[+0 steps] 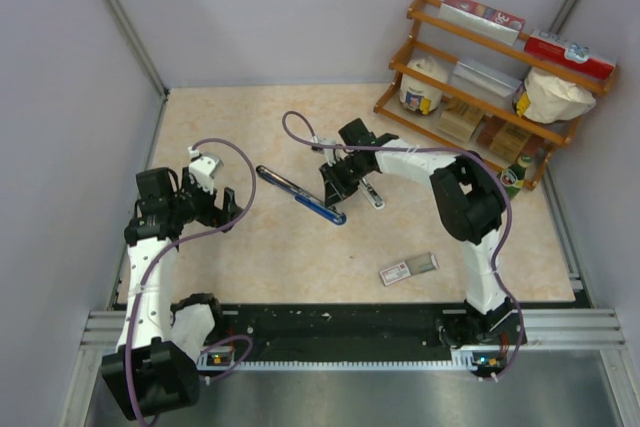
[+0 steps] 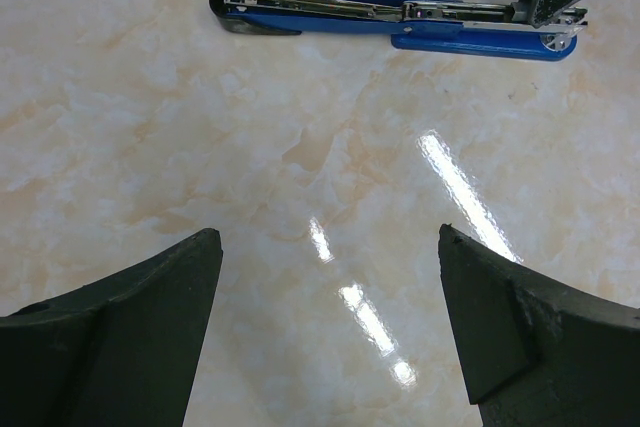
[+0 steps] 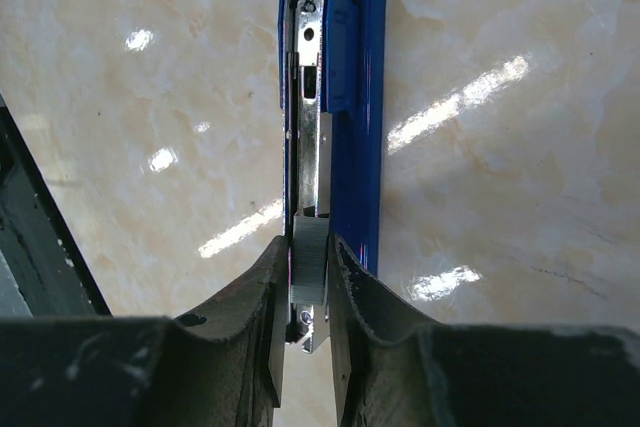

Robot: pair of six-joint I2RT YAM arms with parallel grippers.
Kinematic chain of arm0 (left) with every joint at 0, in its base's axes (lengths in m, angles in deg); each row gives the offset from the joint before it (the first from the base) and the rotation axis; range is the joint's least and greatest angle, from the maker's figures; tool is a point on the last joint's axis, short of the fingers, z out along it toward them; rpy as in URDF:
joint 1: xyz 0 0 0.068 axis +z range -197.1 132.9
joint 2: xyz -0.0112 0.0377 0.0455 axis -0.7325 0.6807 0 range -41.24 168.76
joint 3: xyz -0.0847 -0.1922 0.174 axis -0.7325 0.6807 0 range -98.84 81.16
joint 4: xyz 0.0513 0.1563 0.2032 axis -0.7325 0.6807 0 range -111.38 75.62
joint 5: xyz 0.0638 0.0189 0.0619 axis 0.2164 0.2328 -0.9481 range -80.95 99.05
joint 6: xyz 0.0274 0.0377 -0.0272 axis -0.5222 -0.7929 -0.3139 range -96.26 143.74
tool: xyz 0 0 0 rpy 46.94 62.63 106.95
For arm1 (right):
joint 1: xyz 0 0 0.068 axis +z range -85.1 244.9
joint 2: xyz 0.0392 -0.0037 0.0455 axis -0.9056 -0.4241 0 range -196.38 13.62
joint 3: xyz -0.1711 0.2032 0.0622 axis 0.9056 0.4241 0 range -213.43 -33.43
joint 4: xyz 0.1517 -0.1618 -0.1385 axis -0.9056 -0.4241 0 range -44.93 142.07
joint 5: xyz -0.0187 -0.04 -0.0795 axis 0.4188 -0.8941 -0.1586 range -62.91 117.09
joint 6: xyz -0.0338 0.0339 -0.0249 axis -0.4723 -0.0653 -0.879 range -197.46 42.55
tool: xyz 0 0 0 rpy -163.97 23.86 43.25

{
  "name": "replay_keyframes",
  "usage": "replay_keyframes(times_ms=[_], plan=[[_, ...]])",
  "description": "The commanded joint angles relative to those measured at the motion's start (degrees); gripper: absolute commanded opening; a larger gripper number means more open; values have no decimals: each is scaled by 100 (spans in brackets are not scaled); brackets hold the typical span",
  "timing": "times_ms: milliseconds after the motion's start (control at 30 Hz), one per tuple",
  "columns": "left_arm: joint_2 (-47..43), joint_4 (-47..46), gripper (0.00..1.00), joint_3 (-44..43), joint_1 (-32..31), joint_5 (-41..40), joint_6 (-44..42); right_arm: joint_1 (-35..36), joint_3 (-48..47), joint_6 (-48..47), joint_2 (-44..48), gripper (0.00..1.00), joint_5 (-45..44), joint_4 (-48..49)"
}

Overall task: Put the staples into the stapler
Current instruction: Pick up the stapler.

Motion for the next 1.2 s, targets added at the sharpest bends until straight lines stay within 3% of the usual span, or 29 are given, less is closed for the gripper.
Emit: replay_keyframes(times_ms=[0,1167], plan=[[-82,-172,92,49,46,130,-47,-28,-111,-139,411,18,-344,229],[-108,-145,93,40,81,182,-39,209,390,-596,1036,17,-766,238]])
